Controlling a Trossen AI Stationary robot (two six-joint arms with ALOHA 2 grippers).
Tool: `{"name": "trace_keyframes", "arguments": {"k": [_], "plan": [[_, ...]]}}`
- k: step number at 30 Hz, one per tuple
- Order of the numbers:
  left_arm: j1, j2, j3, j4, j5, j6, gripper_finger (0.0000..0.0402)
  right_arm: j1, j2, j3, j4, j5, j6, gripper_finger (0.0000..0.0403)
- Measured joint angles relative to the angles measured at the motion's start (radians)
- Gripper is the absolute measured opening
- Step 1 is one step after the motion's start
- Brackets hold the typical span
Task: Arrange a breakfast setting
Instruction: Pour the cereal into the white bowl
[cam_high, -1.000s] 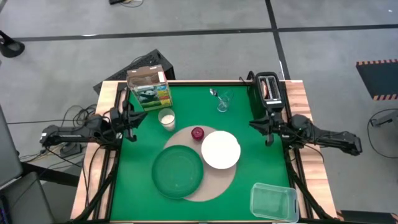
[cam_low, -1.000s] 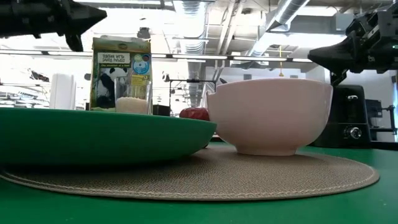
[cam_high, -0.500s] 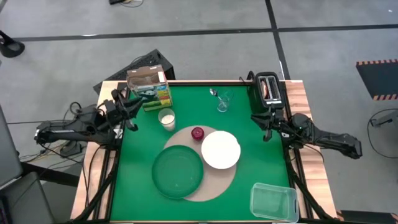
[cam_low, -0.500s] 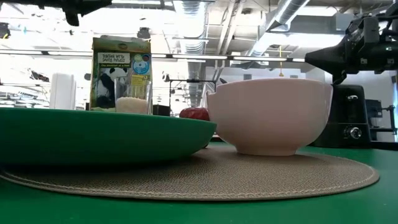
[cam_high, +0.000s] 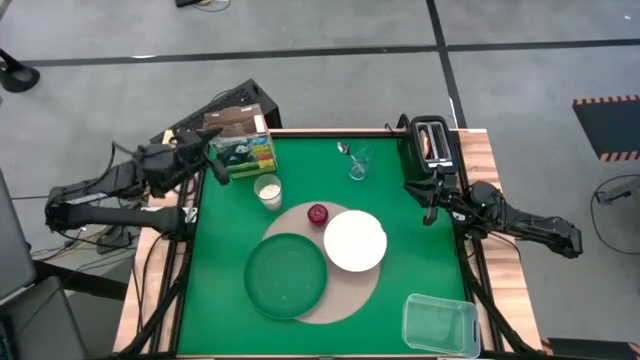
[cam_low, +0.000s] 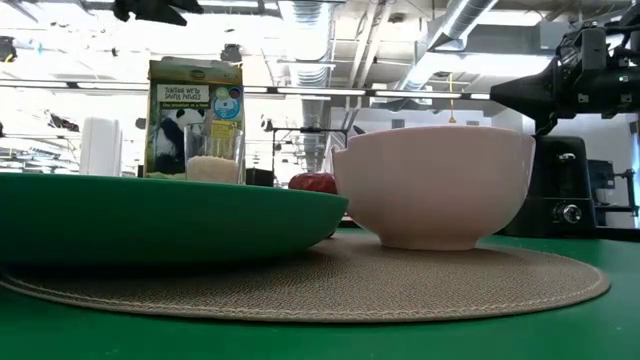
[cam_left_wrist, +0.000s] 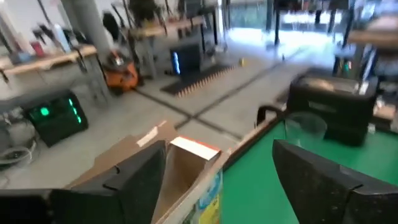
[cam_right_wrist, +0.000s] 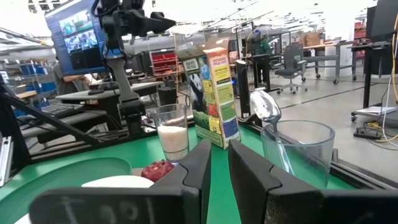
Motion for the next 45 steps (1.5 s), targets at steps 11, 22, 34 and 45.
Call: {"name": "trace_keyframes", "arguments": {"k": [11,22,34,45], "plan": [[0.184,0.289,0.281,-0.400,0.185,0.029,0.0293,0.002,0.000,0.000,-0.015,-0.003,0.001,0.0086],[0.306,0.553,0.419,-0.613,0.220,0.123,0.0293,0.048,0.001,0.000,-0.026,0.003,0.011,0.0086],[0.378,0.775,0.418,-0.682,0.216,0.176,0.0255,0.048,0.001,0.000,-0.050,0.002,0.008,0.0086],[0.356,0.825,0.420,-0.681,0.109,0.198,0.0076,0.048,0.001,0.000,-0.059,0.002,0.004,0.0086]]}}
